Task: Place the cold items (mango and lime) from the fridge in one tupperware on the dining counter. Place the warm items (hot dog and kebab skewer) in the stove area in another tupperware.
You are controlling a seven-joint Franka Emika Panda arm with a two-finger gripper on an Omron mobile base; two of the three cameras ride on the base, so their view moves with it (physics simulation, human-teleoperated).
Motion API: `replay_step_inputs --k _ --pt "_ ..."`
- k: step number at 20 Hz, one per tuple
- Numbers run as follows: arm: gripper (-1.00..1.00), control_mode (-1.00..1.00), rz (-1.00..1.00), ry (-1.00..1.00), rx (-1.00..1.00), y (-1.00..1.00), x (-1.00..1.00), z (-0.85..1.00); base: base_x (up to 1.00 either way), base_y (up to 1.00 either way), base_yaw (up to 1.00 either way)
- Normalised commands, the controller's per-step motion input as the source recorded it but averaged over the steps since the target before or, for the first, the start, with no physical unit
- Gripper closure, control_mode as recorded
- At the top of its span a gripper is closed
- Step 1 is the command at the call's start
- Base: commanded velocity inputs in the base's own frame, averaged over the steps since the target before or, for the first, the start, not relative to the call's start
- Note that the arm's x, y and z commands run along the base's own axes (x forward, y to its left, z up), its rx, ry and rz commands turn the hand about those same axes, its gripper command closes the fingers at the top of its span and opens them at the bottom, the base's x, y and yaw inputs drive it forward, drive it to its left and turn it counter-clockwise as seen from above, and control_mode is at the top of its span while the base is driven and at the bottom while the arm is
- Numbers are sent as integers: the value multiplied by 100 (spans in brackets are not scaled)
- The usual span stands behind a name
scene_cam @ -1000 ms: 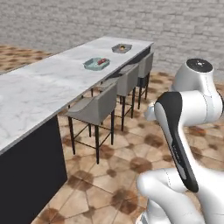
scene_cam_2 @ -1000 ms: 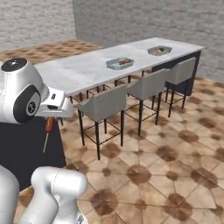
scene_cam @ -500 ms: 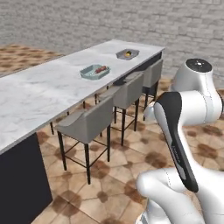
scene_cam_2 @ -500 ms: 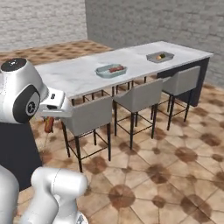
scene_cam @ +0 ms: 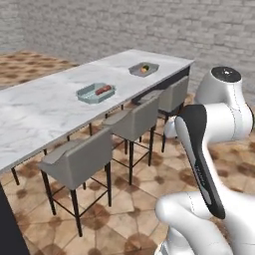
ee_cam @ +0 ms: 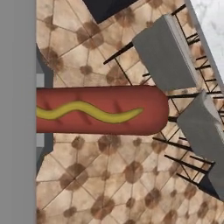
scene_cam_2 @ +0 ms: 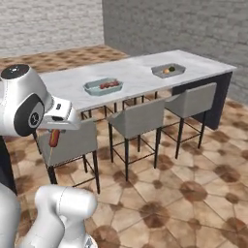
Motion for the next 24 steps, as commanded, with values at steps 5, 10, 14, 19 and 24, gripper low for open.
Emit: replay_step_inputs --k 5,10,14,19,24 --pt "100 100 0 0 0 0 0 0 74 -82 29" --pt "100 100 0 0 0 0 0 0 76 -82 51" --pt "100 100 0 0 0 0 0 0 76 -79 65" --pt "100 100 0 0 0 0 0 0 81 -75 56" --pt "100 100 0 0 0 0 0 0 85 -70 28"
